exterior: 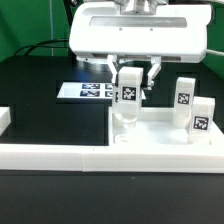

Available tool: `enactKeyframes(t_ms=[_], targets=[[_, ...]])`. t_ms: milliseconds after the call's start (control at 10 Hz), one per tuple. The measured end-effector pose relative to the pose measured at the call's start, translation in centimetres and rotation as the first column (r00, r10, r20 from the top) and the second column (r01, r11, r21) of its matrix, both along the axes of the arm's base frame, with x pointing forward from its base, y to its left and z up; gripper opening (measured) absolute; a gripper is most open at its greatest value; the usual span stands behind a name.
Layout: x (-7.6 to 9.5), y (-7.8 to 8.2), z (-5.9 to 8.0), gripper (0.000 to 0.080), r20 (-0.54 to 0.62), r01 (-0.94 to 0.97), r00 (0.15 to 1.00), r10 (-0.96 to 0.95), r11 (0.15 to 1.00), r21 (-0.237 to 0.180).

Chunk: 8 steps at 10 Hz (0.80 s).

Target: Assemble square table

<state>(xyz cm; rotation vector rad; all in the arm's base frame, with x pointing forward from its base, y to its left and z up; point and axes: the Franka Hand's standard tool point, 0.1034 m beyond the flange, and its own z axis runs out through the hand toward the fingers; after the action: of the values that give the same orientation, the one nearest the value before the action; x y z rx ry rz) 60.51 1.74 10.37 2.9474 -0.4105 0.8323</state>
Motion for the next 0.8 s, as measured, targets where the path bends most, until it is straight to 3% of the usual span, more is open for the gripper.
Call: enactKeyframes(t_ms=[400, 800], targets=[[-0.5, -0.4, -1.5, 0.029, -0.018, -0.001, 1.0, 0.0, 1.0, -0.016], [0.3, -0.6, -2.0, 0.029, -0.017, -0.016, 1.0, 0.015, 0.999, -0.033]])
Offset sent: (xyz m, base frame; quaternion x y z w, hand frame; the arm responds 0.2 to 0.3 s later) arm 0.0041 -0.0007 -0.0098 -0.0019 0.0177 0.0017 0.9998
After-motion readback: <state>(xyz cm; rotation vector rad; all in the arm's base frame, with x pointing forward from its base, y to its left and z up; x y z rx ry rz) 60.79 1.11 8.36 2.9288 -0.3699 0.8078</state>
